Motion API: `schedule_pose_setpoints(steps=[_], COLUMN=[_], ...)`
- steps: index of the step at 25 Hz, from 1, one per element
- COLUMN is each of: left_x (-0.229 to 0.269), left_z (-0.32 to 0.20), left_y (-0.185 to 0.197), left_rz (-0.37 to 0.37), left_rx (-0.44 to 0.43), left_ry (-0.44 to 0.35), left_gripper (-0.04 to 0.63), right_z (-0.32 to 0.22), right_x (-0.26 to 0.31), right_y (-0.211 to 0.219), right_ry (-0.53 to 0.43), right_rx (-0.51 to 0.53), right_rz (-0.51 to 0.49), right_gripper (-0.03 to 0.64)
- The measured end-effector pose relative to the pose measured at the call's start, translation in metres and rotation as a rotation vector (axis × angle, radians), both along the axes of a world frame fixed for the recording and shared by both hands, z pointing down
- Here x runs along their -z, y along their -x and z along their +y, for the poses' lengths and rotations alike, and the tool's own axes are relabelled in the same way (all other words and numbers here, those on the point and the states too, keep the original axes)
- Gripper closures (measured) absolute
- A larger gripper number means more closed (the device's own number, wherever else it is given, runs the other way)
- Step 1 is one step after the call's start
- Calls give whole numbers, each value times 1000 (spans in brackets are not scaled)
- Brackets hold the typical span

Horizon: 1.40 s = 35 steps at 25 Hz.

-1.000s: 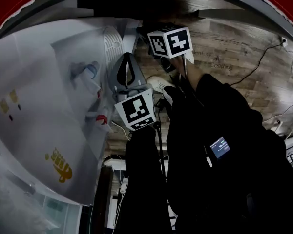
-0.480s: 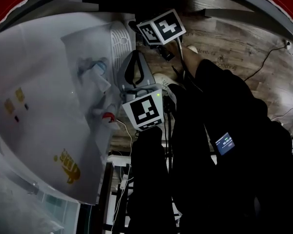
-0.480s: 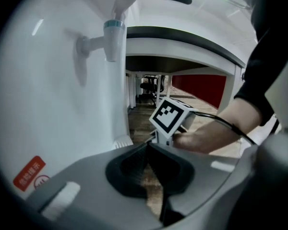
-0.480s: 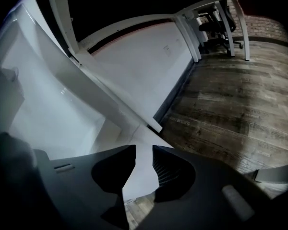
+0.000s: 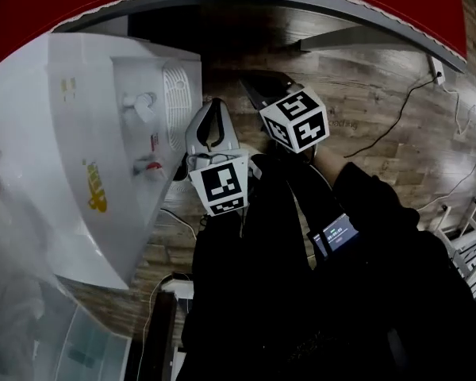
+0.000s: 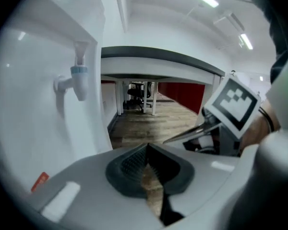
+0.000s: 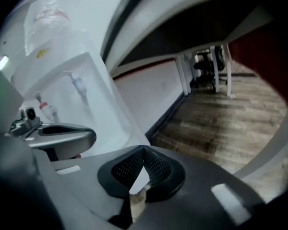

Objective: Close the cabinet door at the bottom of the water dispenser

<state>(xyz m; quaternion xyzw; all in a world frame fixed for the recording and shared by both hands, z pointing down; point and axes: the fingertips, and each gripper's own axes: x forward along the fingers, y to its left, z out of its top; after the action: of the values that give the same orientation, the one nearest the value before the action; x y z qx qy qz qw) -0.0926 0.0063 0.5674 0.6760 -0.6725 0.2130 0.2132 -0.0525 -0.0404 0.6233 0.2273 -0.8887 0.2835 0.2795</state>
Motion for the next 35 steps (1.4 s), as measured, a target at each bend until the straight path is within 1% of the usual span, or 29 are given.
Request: schedule_pose_setpoints(steps=[2,3,6,8,9,11,12,13,16,20,23,25,27,30,35], left_x=[14,23,58,91,111,153,173,192,251,333,381,406,424,436,454], left_z=[3,5,9,16,20,30,32,32,39,48,63,74,77,78,69], left_y=[-7,-14,-42,-57,-63,-70,-68,-60,-31,-8,4,10,13,14,18], left_rz=[1,-5,-48,-49,-30,29,47,48,-11,-109,-141,-142,-145,-155,-183], left_rx=[6,-1,-73,-94,-78,-14,23,59,146,209,273,334,369,377,372], left_ry=[-15,-21,-31,-42,-53,-95,-125,-158,-230,-326,-387,-430,-474,-501,-539], left_gripper=[588,588,588,588,588,588,588,588,588,588,588,588,588,588,588], right_z=[-7,-7,-1,5,7,11,9,6,7,8,14,17,12,10,10], right_x=[37,54,109,156,181,230,252,274,335,403,443,466,487,509,525], right_y=[-15,-20,-23,-22,-25,-37,-43,-46,-53,-59,-60,-56,-47,-37,-31], right_ry=[-128,-170,-232,-275,-297,-340,-364,-389,-429,-412,-430,-455,-484,-522,-549], right_rx=[-20,-11,69,98,101,90,77,64,41,1,-15,7,40,72,95], right_rz=[-23,-39,-89,-116,-126,-137,-147,-163,-219,-316,-374,-413,-441,-462,-491], right_gripper=[617,617,617,617,617,617,617,618,617,618,617,617,617,617,617])
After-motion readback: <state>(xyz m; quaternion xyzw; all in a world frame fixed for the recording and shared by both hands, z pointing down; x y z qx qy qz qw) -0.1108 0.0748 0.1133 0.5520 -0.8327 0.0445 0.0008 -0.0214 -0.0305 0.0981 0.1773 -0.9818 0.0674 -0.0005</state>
